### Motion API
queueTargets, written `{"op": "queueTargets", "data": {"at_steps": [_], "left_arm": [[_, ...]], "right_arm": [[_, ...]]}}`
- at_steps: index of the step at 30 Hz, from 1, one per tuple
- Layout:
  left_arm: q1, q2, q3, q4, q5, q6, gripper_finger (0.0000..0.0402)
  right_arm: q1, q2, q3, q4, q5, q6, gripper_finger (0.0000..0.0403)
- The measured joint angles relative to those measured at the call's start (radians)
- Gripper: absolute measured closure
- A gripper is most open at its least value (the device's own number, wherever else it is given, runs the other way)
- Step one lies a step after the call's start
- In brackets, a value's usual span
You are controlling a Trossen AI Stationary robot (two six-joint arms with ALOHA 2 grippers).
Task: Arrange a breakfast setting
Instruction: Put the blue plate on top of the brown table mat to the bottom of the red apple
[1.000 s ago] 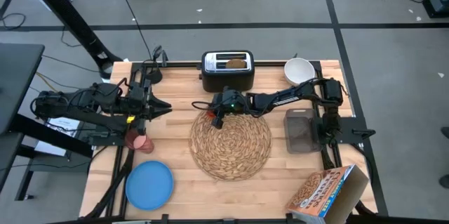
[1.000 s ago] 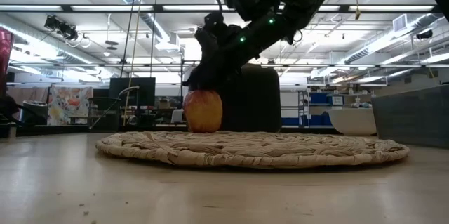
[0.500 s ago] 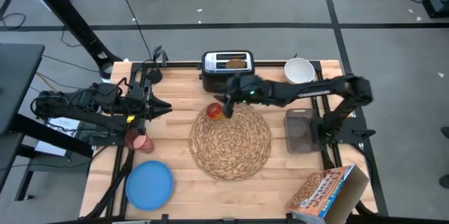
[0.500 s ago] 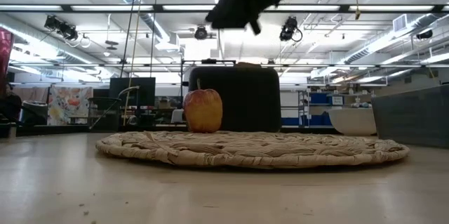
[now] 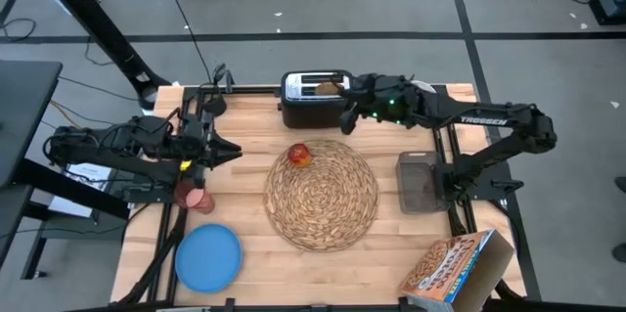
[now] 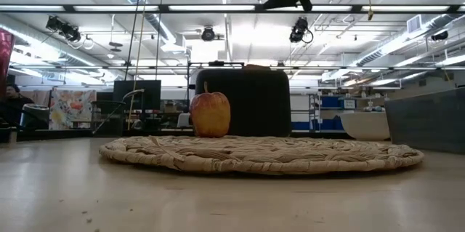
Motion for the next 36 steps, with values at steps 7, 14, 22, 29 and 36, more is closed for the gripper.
{"op": "queueTargets", "data": {"at_steps": [7, 14, 22, 29, 36], "left_arm": [[-0.018, 0.1, 0.046, 0.035, 0.072, -0.029, 0.0331], [-0.176, 0.301, 0.33, -0.278, 0.113, -0.178, 0.0331], [-0.427, 0.514, 0.452, -0.445, 0.148, -0.72, 0.0331], [-0.606, 0.672, 0.451, -0.471, 0.148, -1.154, 0.0331], [-0.727, 0.846, 0.451, -0.651, 0.142, -1.384, 0.0331]], "right_arm": [[0.001, -0.02, 0.0, -0.02, -0.037, -0.07, 0.0226], [0.043, -0.04, 0.0, -0.071, -0.056, -0.13, 0.0227], [0.054, -0.042, 0.0, -0.076, -0.061, -0.192, 0.0227], [0.11, -0.042, 0.0, -0.079, -0.156, -0.314, 0.0227], [0.336, -0.042, 0.0, -0.086, -0.05, -0.247, 0.0227]]}}
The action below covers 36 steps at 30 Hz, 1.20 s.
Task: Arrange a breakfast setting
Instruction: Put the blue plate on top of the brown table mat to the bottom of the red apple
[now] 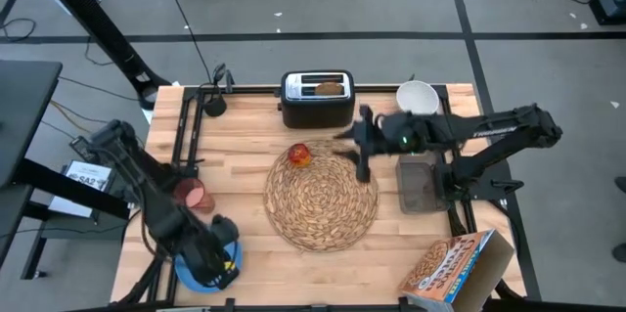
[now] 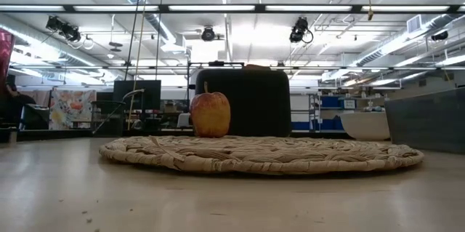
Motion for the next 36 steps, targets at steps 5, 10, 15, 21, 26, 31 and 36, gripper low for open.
{"op": "queueTargets", "data": {"at_steps": [5, 10, 15, 21, 26, 31, 36], "left_arm": [[-0.033, 0.09, -0.001, -0.024, -0.004, -0.066, 0.0331], [-0.037, 0.162, -0.001, 0.012, -0.004, -0.075, 0.0316], [-0.035, 0.209, -0.001, 0.051, 0.006, -0.077, 0.0271], [-0.035, 0.252, -0.004, 0.057, 0.019, -0.089, 0.022], [-0.025, 0.292, -0.013, 0.059, 0.04, -0.107, 0.0214], [-0.002, 0.327, -0.013, 0.074, 0.053, -0.102, 0.0214], [0.021, 0.38, -0.013, 0.082, 0.095, -0.086, 0.0214]], "right_arm": [[0.147, 0.0, 0.0, -0.006, 0.064, 0.117, 0.0227], [0.253, 0.0, 0.0, -0.05, 0.16, 0.251, 0.0227], [0.33, 0.0, 0.0, -0.082, 0.213, 0.347, 0.0227], [0.371, 0.0, 0.0, -0.103, 0.233, 0.406, 0.0227], [0.383, 0.0, 0.0, -0.107, 0.233, 0.415, 0.0227], [0.384, 0.0, 0.0, -0.107, 0.229, 0.415, 0.0227], [0.384, 0.0, 0.0, -0.112, 0.226, 0.415, 0.0227]]}}
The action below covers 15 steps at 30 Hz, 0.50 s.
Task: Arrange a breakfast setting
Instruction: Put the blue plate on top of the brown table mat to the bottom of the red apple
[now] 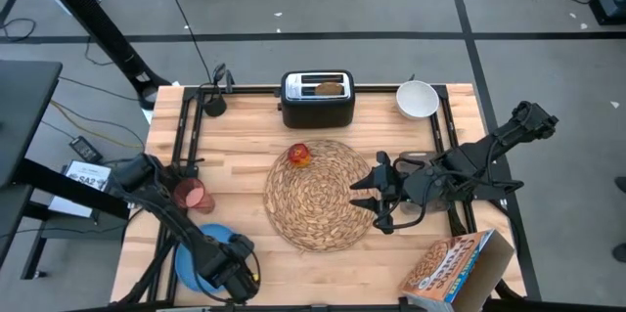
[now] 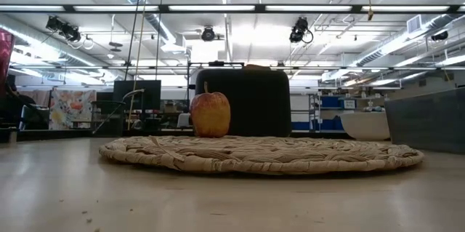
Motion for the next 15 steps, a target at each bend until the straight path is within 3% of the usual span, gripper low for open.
{"op": "queueTargets", "data": {"at_steps": [8, 15], "left_arm": [[0.007, 0.06, 0.0, 0.04, 0.034, -0.035, 0.0225], [0.007, 0.067, 0.0, 0.067, 0.034, -0.073, 0.0297]], "right_arm": [[0.0, 0.0, 0.0, -0.004, -0.013, -0.001, 0.0227], [0.0, 0.0, 0.0, -0.004, -0.02, -0.021, 0.0229]]}}
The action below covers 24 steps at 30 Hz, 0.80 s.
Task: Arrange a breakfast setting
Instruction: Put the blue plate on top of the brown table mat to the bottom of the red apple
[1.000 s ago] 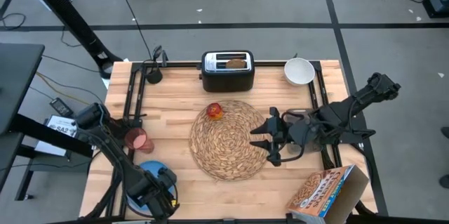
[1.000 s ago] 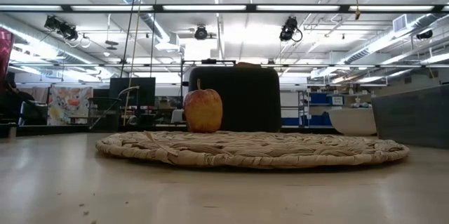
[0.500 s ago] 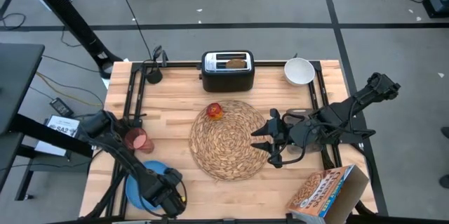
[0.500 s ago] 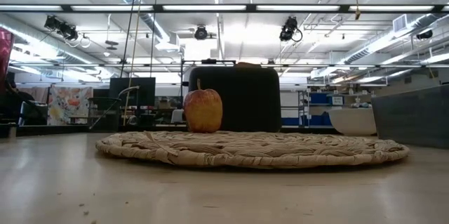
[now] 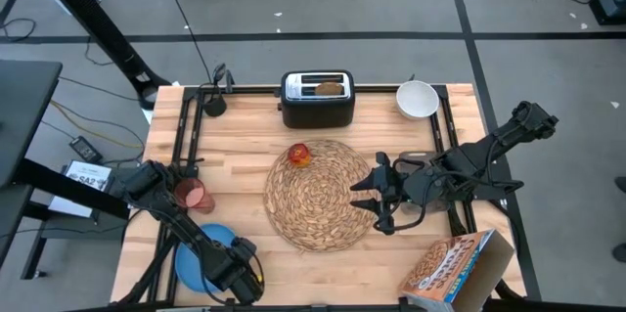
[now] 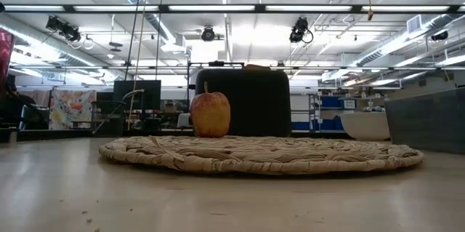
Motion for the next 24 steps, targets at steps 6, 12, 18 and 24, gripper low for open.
{"op": "queueTargets", "data": {"at_steps": [6, 12, 18, 24], "left_arm": [[0.0, -0.001, 0.0, -0.004, 0.0, -0.004, 0.0374], [-0.003, -0.002, 0.007, -0.012, 0.002, -0.018, 0.0387], [-0.004, 0.0, 0.102, -0.001, 0.001, 0.03, 0.0379], [-0.002, 0.0, 0.295, -0.151, -0.093, 0.31, 0.0389]], "right_arm": [[0.0, 0.0, 0.0, 0.0, 0.0, -0.027, 0.0229], [-0.001, 0.0, 0.0, 0.001, 0.0, -0.068, 0.0229], [-0.002, -0.008, 0.0, 0.0, 0.0, -0.08, 0.0229], [-0.003, -0.013, 0.0, -0.001, 0.0, -0.101, 0.0229]]}}
